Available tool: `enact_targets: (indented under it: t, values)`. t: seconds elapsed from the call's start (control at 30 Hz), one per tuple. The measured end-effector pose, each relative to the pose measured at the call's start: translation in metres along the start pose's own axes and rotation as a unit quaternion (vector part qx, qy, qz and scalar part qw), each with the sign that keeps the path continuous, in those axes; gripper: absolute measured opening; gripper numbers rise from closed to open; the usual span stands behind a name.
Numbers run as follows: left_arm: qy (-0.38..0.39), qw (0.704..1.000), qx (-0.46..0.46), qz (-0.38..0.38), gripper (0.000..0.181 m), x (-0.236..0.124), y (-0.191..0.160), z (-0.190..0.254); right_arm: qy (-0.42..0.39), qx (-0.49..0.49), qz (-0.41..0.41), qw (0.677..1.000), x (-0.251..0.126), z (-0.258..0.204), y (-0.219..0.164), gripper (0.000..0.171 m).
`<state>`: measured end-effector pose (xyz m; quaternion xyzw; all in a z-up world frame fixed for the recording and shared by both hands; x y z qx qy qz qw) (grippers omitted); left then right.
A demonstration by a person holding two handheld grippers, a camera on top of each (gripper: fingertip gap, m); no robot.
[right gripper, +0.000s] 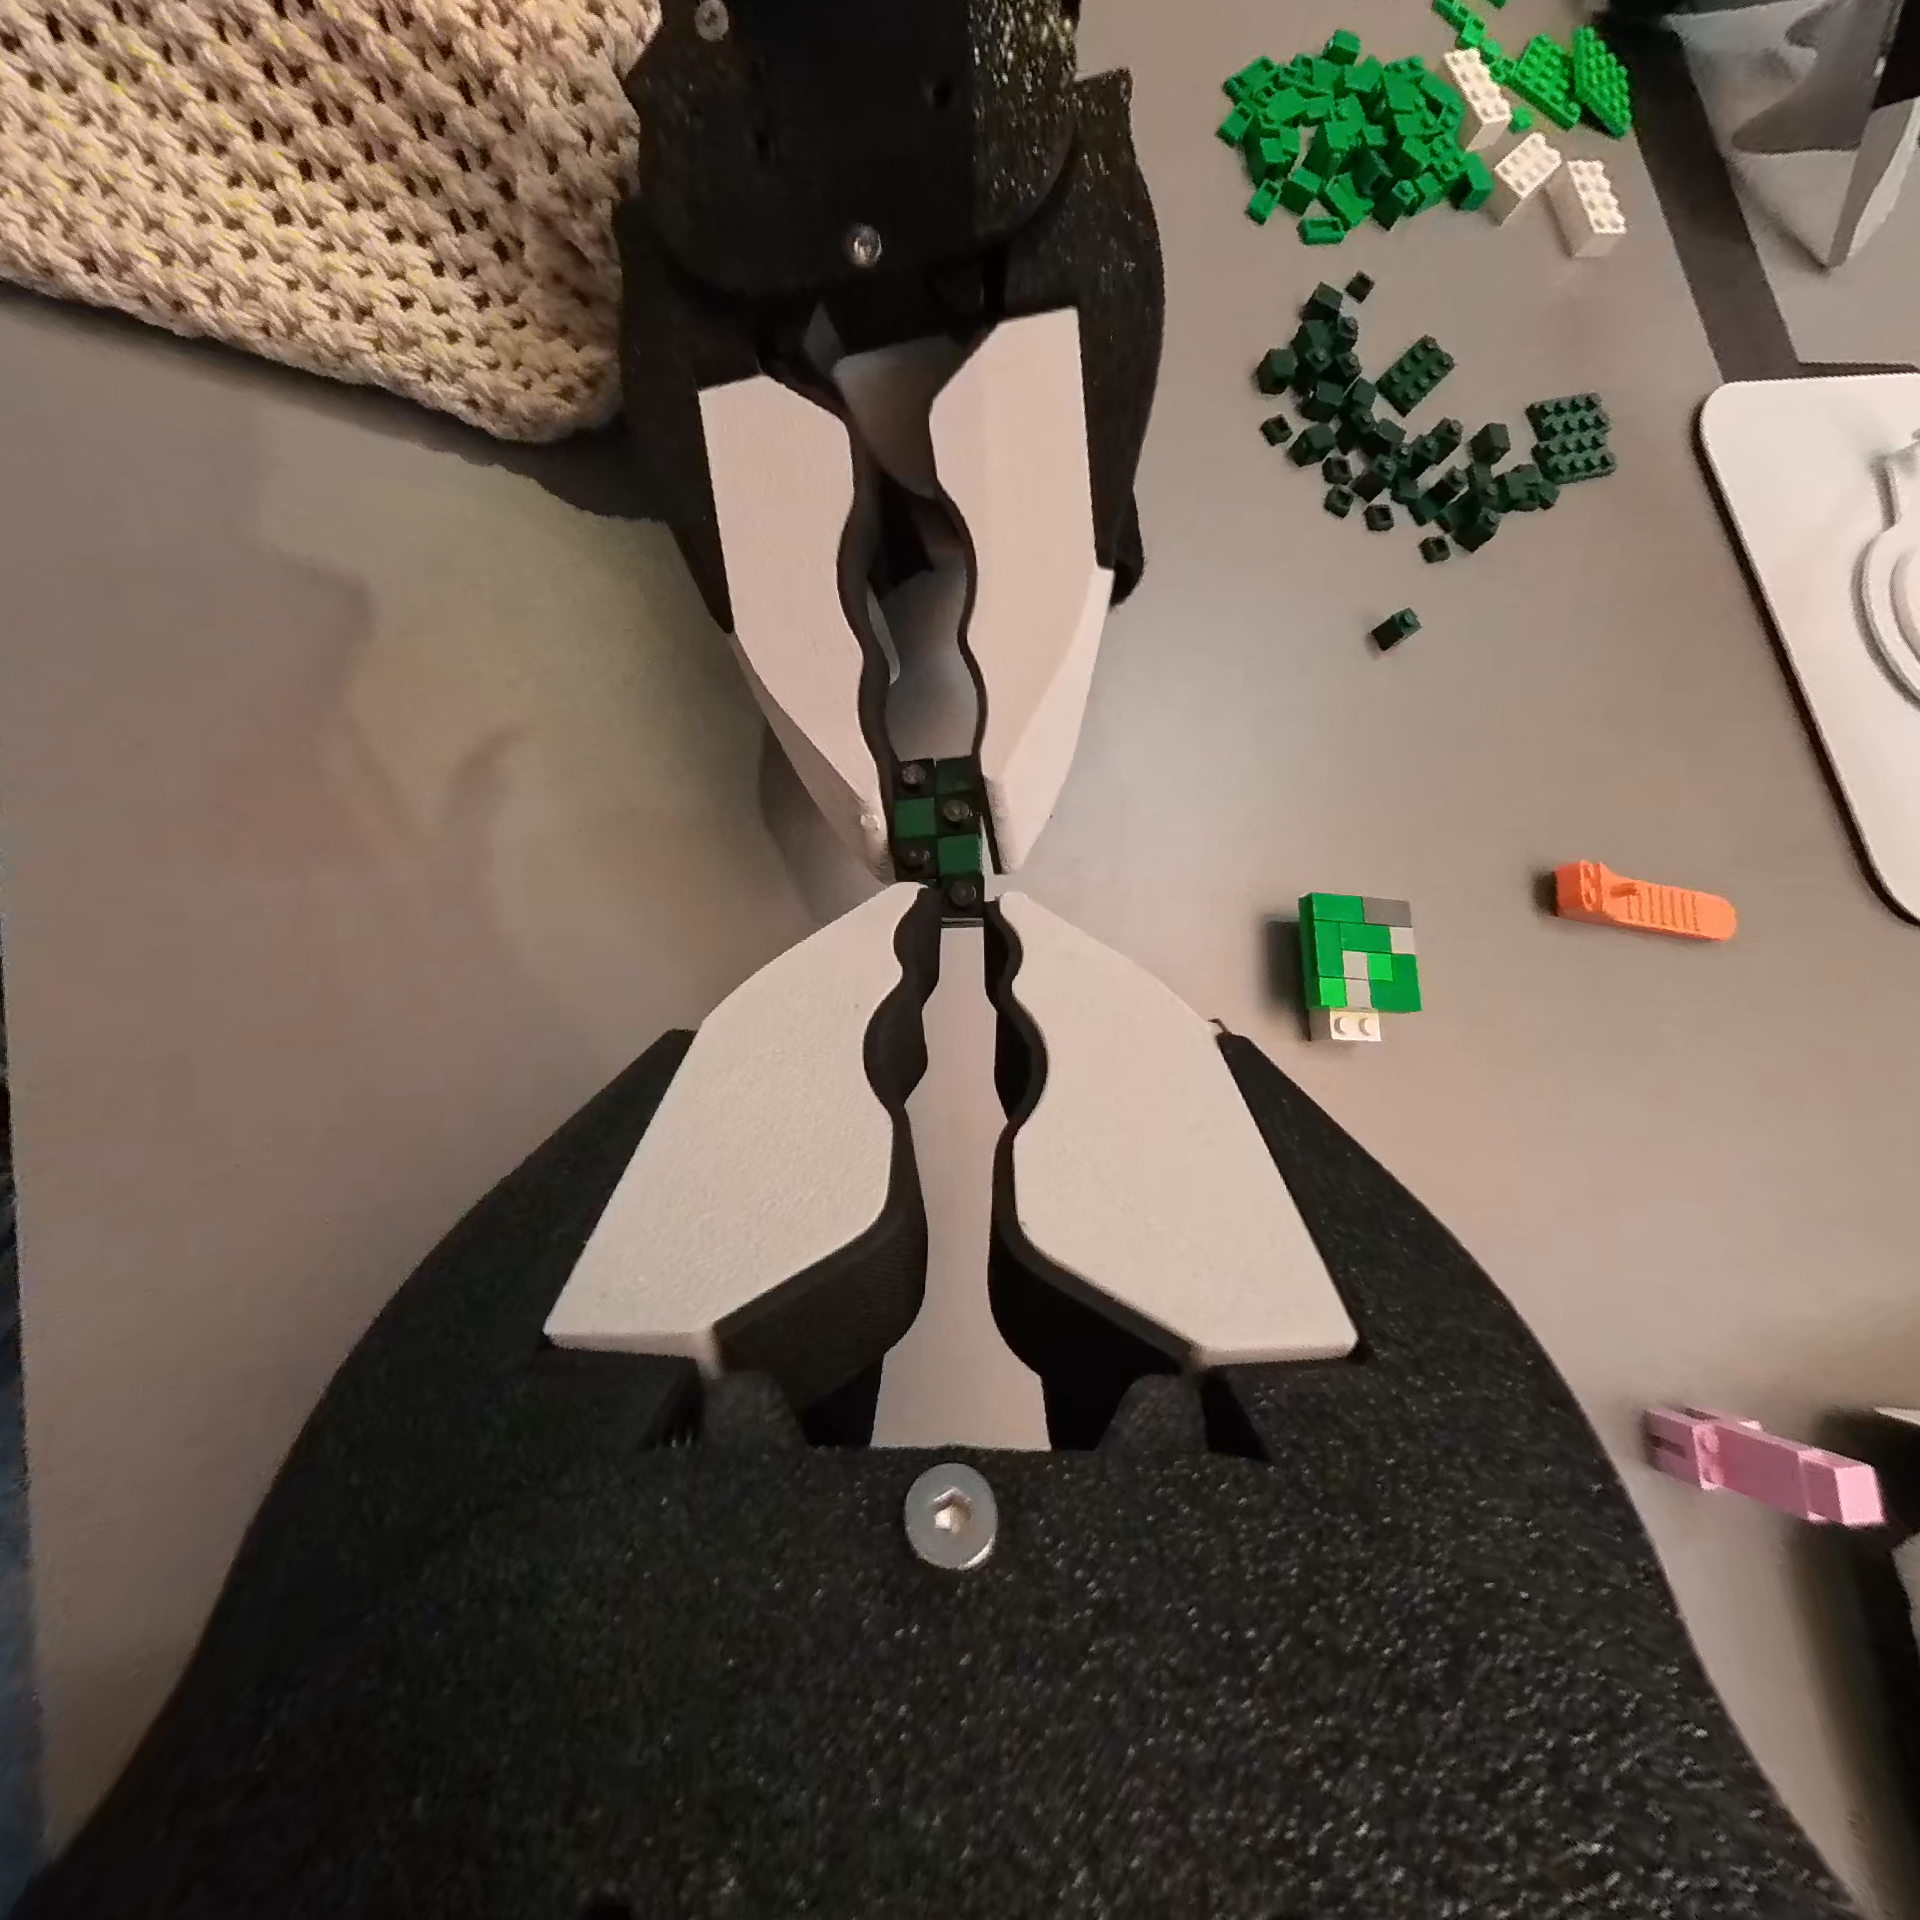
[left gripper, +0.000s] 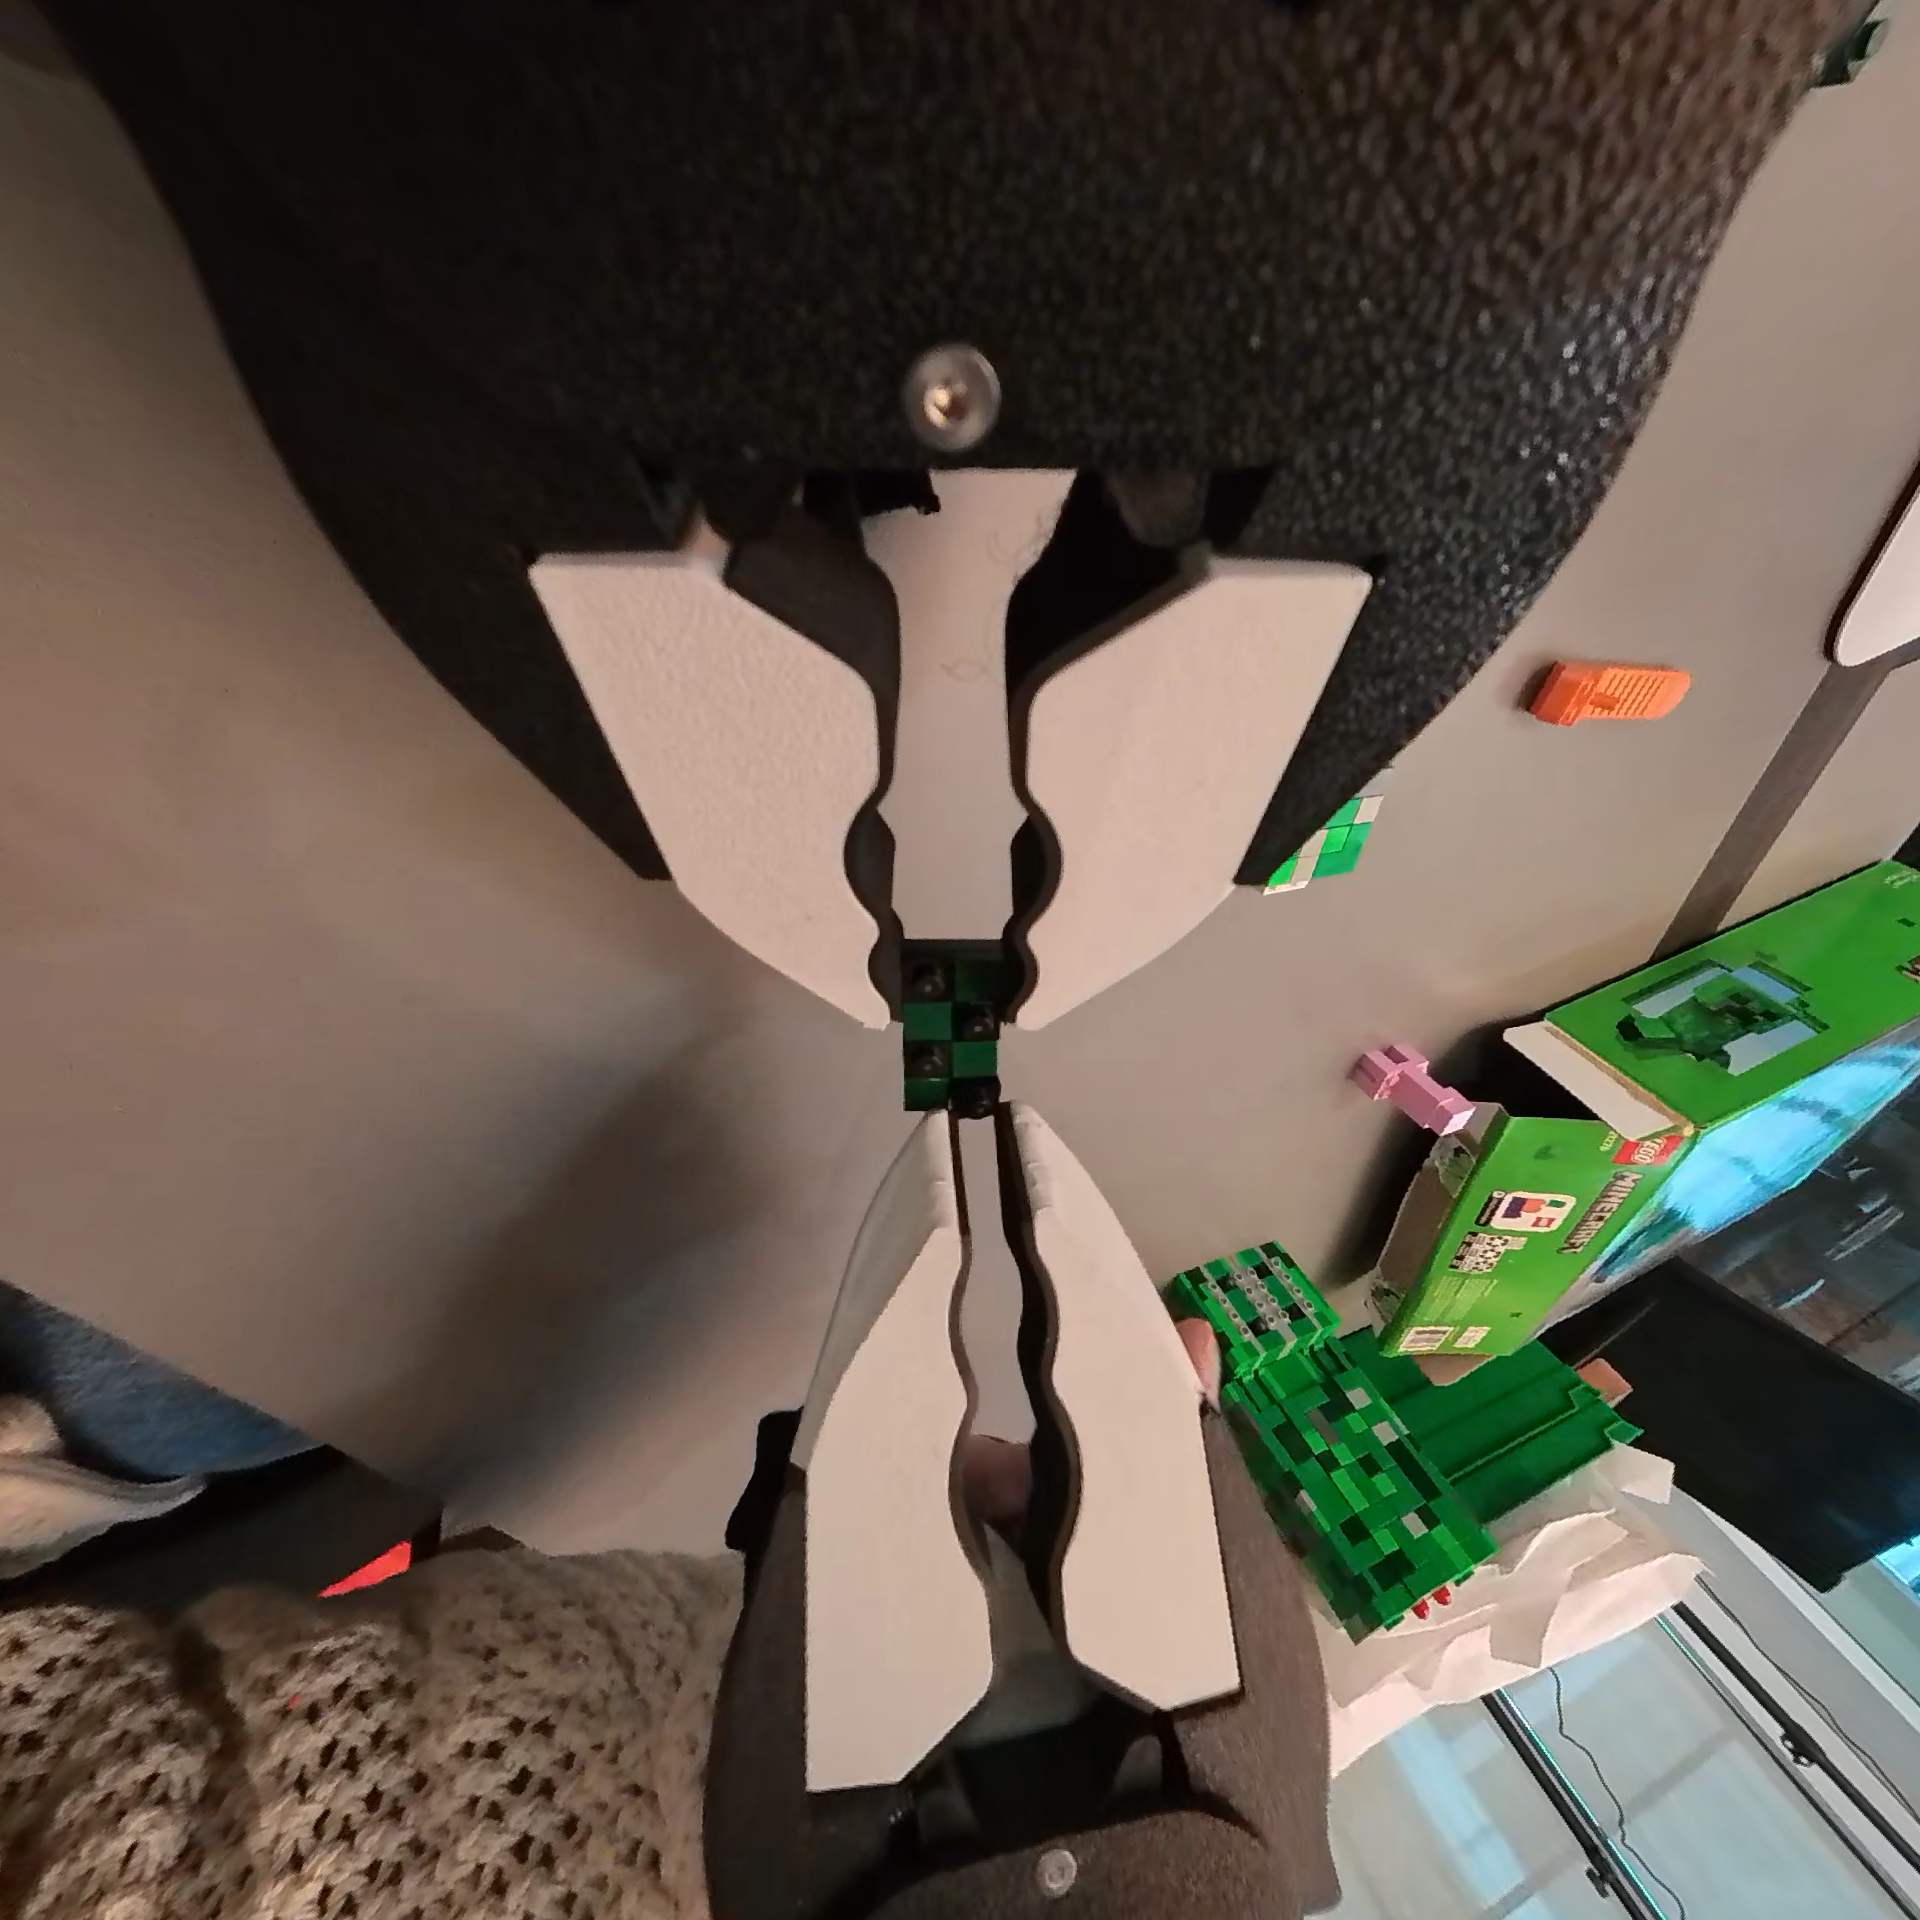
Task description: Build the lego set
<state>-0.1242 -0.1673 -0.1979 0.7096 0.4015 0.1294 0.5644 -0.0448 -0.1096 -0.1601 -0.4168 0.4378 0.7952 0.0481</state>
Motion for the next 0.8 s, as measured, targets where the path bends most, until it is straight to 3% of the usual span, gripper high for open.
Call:
enact_targets:
  t: [0.53,0.67,0.8]
  values:
    - [0.002,1.000,0.000,0.004,0.017,0.001,0.001,-0.001,-0.016,0.012,0.009,1.000,-0.007,0.005,0.002,0.010]
    - [0.005,1.000,0.001,0.009,0.017,0.001,0.001,-0.001,0.003,0.160,0.083,0.984,-0.015,0.014,-0.003,0.018]
    - [0.008,1.000,0.003,0.020,0.017,0.001,0.003,-0.001,0.109,0.396,0.163,0.897,-0.008,0.016,-0.020,0.026]
Point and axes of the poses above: each gripper's, where its closed fingertips meet, x out along the fingers, y out of its top, z = x × y across the jaws, the point moved 6 cm from there along -x, back along the fingers, and after that the axes turned 4 degrees about -x, right-handed, at the moved point
